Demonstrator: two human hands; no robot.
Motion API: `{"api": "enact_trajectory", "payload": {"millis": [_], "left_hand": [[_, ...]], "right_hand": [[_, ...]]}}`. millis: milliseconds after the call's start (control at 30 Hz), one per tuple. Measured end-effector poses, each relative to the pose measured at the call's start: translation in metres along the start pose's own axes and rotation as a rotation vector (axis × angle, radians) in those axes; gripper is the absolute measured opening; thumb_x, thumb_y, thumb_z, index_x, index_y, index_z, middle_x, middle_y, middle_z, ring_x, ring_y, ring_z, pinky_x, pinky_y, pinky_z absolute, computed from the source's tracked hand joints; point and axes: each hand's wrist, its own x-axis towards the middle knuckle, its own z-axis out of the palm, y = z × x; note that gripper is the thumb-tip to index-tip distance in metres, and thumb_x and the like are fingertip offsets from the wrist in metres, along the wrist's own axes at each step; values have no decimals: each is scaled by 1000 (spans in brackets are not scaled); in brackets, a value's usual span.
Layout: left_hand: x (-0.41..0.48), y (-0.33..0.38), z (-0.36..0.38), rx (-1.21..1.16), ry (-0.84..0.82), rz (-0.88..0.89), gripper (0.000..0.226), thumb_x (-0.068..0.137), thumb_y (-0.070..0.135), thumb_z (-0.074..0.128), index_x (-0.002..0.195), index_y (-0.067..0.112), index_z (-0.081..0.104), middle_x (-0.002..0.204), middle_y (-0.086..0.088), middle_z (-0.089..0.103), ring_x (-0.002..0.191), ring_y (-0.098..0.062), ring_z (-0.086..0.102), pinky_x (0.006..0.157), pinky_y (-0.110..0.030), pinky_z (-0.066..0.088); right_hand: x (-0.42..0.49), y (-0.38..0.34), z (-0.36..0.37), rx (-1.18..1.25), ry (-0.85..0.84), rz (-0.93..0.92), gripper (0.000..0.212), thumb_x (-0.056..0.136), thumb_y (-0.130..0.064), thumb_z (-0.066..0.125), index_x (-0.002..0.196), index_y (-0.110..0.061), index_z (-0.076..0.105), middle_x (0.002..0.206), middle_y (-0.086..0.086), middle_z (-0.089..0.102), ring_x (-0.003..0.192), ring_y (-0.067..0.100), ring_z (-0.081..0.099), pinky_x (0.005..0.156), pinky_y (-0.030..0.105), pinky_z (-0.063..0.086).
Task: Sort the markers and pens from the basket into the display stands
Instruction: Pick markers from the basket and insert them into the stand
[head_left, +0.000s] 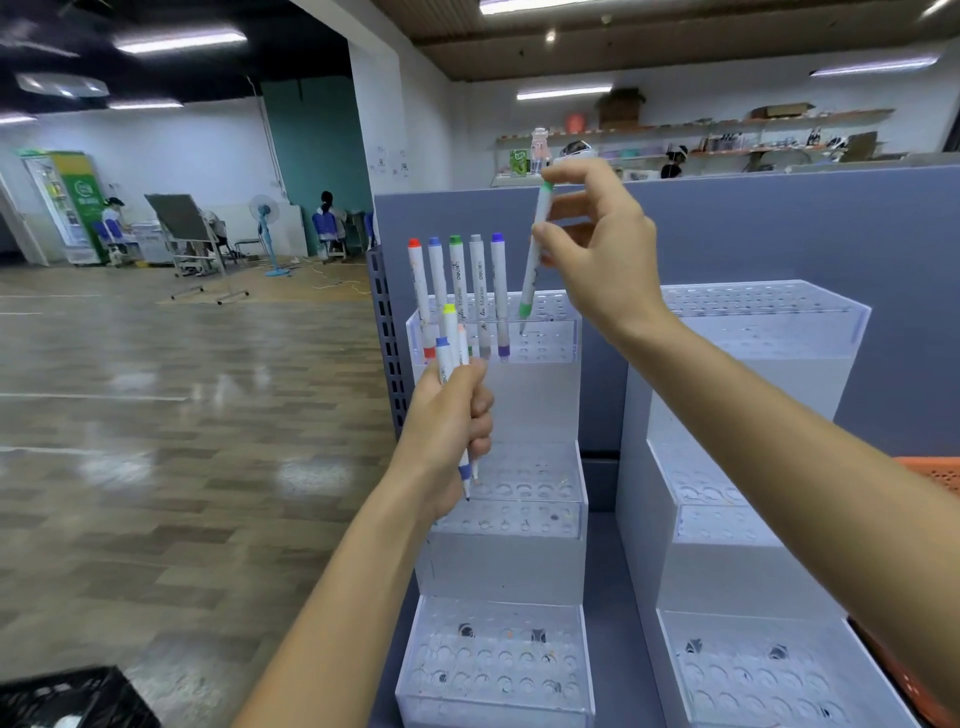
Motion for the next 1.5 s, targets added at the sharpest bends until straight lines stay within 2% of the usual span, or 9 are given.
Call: {"api": "enact_trajectory", "payload": {"millis": [133,367,600,800,967,1067,1267,1400,1500], "left_hand": [[0,-1,-2,-12,-46,13,13,99,11,40,93,13,52,62,3,39,43,-5,29,41,-16,28],[-1,-5,-4,2,-108,65,23,102,27,41,108,18,60,62,3,49,51,-9,47,55,-24,48],[0,-7,2,-7,-85,38,24,102,33,38,105,15,53,55,5,33,43,-6,24,41,-19,24],[2,-8,7,-80,-109,6,22,101,30,40,95,12,51,58,3,41,41,-7,27,37,-18,23],[0,-4,5,-122,-191,61,25,101,23,38,97,9,59,63,0,48,46,-9,35,41,-19,29],[-1,-3,7,-50,-245,112,29,102,23,38,86,10,57,62,0,54,49,-10,42,44,-20,34],[2,-5,7,64,-178,114,26,102,29,38,105,20,62,83,-4,71,78,-16,70,72,-29,58],[5,-13,3,137,-53,74,25,102,29,38,101,20,62,59,4,44,47,-8,41,47,-21,41],[6,-16,2,143,-27,55,25,102,27,39,98,16,61,54,8,32,45,-7,26,42,-19,25]], "right_hand": [[3,-1,4,-87,-51,-37,29,85,-11,67,112,-18,58,85,-1,65,79,13,66,77,35,57],[-8,9,7,-181,-161,-43,31,84,-14,69,112,-17,56,78,0,64,74,15,64,76,30,54],[-10,5,3,-213,-219,-48,35,86,-9,66,117,-16,52,89,-2,59,78,15,62,77,25,53],[-14,9,-1,-223,-281,-28,38,86,-7,64,121,-19,52,93,-3,61,78,13,63,79,29,54],[-47,3,1,-121,-86,-99,36,89,-13,62,123,-13,54,94,-1,65,84,10,63,75,17,51],[-66,-5,0,49,-245,30,34,87,-15,65,119,-18,56,86,-7,69,79,3,65,73,14,50],[-33,-8,-16,153,-47,10,26,85,-8,65,103,-21,52,86,3,67,80,19,69,72,40,58],[-3,-7,-29,88,80,-17,26,86,-7,63,103,-20,48,82,0,66,76,15,69,71,38,59],[2,-4,-25,52,71,-16,26,87,-8,63,106,-18,49,79,-3,66,74,14,69,72,39,59]]}}
